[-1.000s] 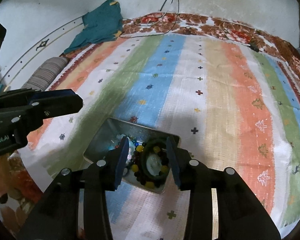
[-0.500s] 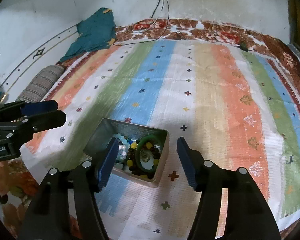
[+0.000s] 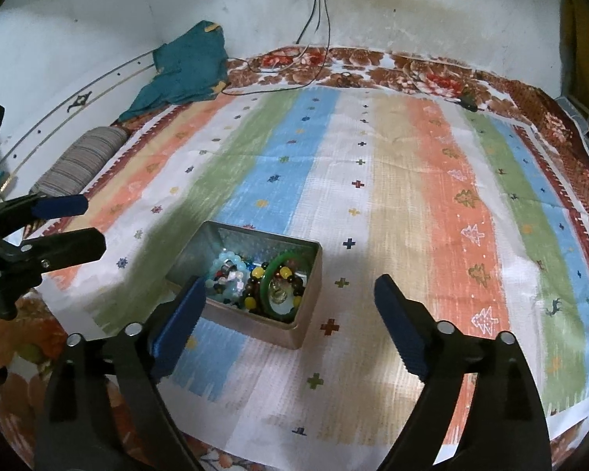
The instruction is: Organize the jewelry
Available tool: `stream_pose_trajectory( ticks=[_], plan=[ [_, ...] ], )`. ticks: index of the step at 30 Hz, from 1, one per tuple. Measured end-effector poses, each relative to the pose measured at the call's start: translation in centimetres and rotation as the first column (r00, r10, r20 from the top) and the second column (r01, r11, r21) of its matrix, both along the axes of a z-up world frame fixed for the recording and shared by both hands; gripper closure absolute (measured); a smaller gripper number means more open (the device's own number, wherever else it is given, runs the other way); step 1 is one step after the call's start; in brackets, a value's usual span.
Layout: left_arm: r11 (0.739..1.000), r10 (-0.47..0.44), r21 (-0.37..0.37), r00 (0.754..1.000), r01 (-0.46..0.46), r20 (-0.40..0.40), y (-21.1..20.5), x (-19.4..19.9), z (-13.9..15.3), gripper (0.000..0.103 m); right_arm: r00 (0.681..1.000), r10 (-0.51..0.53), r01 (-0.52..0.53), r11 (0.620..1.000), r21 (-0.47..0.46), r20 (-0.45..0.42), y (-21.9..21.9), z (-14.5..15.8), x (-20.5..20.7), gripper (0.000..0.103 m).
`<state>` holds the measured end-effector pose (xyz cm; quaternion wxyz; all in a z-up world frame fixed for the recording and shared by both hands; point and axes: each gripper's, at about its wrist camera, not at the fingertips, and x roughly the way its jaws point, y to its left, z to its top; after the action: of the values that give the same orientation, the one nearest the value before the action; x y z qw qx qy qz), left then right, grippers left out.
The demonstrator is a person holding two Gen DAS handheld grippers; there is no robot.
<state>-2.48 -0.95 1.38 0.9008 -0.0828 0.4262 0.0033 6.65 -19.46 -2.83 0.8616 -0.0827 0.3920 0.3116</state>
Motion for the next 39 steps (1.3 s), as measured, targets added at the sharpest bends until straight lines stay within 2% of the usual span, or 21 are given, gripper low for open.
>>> stream_pose_trajectory(
  ticks=[23,29,39],
  plan=[
    [0.997,-0.005,0.073,1.0,0.004,0.019,-1.3,-2.1,-0.3,0.006,1.0,0.006,-0.007,1.0,0.027,0.016,-1.2,0.1,-1.9,0.011],
    [0.999,0.006,0.045,1.0,-0.007,0.014,-1.2,-2.0,-0.4,0.006,1.0,0.01,-0.01,1.0,0.024,0.017,-1.4,0.2,-2.5,0.011],
    [0.995,0.019,0.097,1.0,-0.019,0.001,-1.7,-2.0,-0.6,0.006,1.0,-0.005,0.005,1.0,0.026,0.025,-2.0,0.3,-2.8,0.009]
  ],
)
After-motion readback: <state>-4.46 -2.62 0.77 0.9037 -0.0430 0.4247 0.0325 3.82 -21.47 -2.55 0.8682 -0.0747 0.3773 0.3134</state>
